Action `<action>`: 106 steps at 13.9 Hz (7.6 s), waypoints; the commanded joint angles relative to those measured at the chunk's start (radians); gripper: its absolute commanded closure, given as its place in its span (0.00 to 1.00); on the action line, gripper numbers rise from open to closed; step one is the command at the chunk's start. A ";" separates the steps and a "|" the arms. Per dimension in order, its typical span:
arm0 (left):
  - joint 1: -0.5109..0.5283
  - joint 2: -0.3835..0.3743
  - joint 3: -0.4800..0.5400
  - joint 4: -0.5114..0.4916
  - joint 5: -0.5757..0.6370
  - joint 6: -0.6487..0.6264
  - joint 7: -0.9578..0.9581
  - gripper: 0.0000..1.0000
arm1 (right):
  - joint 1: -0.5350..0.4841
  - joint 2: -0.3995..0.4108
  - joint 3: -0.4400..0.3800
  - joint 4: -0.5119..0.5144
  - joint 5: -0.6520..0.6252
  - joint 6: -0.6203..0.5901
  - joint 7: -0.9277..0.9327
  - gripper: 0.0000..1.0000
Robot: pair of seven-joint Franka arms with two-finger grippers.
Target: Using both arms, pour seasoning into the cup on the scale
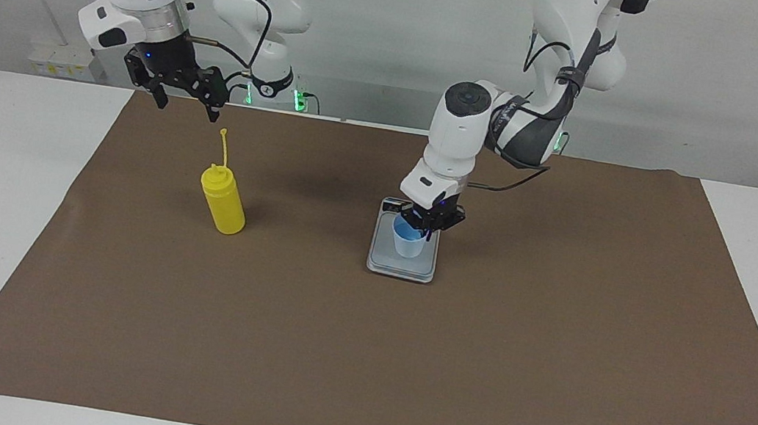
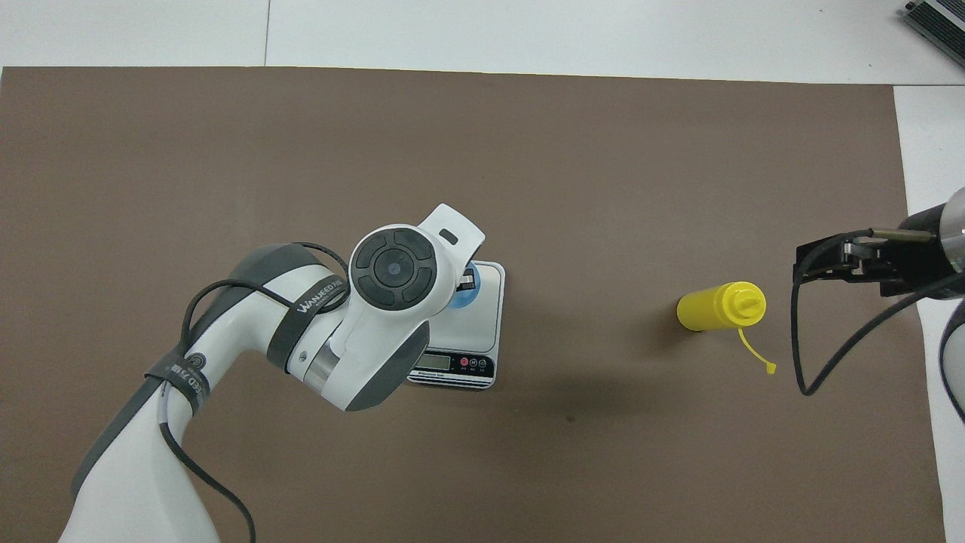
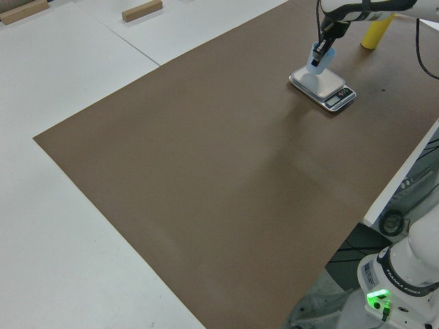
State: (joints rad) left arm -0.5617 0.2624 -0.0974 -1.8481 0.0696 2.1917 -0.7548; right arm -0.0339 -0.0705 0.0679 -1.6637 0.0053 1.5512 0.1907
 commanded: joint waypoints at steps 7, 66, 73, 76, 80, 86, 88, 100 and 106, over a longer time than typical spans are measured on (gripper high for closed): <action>0.048 -0.066 0.025 0.026 0.027 -0.059 -0.011 0.00 | -0.018 -0.012 -0.003 -0.013 0.027 -0.002 -0.028 0.00; 0.631 -0.330 0.022 0.208 -0.117 -0.593 0.913 0.00 | 0.472 0.458 0.000 0.171 -0.331 0.428 1.876 1.00; 0.632 -0.330 0.022 0.208 -0.117 -0.593 0.913 0.00 | 0.641 0.567 0.000 0.263 -0.738 0.265 1.926 1.00; 0.632 -0.328 0.021 0.207 -0.117 -0.593 0.913 0.00 | 0.687 0.572 0.001 0.254 -0.894 0.244 1.975 1.00; 0.637 -0.325 0.019 0.204 -0.117 -0.595 0.914 0.00 | 0.723 0.568 0.001 0.203 -1.036 0.161 1.975 1.00; 0.706 -0.324 -0.028 0.199 -0.119 -0.595 0.919 0.00 | 0.738 0.551 0.004 0.151 -1.252 0.165 1.977 1.00; 0.732 -0.325 -0.073 0.199 -0.119 -0.595 0.916 0.00 | 0.753 0.551 0.006 0.134 -1.298 0.184 1.978 1.00; 0.710 -0.331 -0.068 0.199 -0.117 -0.593 0.913 0.00 | 0.755 0.488 0.030 -0.039 -1.344 0.251 2.123 1.00; 0.706 -0.333 -0.070 0.199 -0.117 -0.593 0.913 0.00 | 0.741 0.492 0.032 -0.021 -1.343 0.277 2.144 1.00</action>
State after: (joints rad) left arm 0.1428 -0.0426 -0.1658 -1.6232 -0.0356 1.5930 0.1638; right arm 0.7251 0.4513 0.0935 -1.6643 -1.2971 1.8060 2.3051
